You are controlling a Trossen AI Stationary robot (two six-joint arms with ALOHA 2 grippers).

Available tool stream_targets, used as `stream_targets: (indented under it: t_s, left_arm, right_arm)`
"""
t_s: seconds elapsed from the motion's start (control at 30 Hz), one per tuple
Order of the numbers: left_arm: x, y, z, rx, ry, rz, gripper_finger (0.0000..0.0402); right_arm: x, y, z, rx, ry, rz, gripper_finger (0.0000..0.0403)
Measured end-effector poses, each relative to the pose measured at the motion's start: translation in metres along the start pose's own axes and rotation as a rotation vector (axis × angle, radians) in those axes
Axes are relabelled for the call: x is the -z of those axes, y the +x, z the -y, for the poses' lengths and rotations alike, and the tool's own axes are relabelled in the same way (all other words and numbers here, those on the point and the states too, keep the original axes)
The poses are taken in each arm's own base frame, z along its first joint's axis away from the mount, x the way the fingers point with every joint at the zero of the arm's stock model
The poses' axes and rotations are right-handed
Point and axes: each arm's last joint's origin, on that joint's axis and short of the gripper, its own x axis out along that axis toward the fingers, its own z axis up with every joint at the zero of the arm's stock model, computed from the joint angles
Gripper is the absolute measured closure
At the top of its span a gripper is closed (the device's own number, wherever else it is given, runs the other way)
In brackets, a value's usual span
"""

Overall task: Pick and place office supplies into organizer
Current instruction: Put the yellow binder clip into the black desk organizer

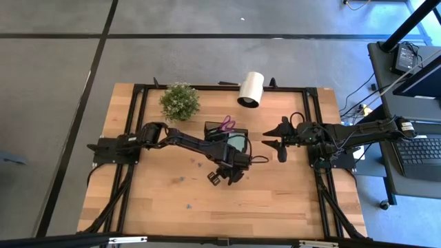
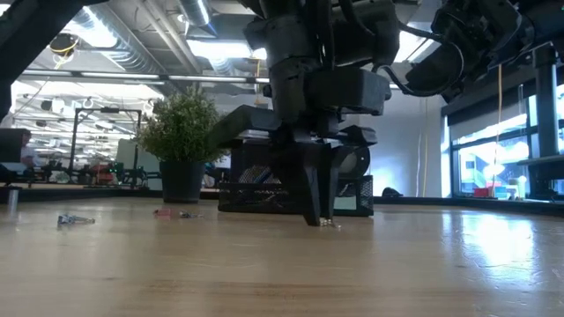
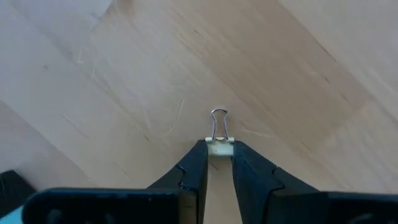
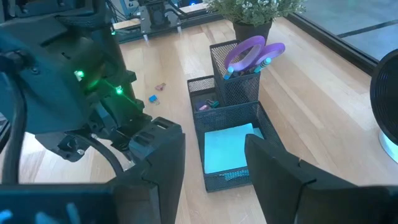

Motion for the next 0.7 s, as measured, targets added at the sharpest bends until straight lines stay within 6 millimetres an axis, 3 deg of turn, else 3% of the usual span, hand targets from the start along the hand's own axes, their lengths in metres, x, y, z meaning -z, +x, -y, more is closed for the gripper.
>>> stream_targets:
  t_s: [0.13,0.33,0.5,0.7]
  left_arm:
    - [0.004,-0.014,-0.002,-0.001,-0.077,-0.018,0.0347]
    - [0.014,-0.052,-0.009,-0.068,-0.241,-0.024,0.0347]
    - [0.030,-0.078,-0.019,-0.228,-0.473,-0.104,0.0347]
    - [0.048,-0.080,-0.031,-0.290,-0.723,-0.158,0.0347]
  right_arm:
    - [0.000,0.000,0.000,0.000,0.000,0.000,0.0232]
    - [0.000,0.000,0.000,0.000,0.000,-0.001,0.0232]
    - [0.000,0.000,0.000,0.000,0.000,-0.001,0.0232]
    - [0.000,0.000,0.000,0.000,0.000,0.000,0.0232]
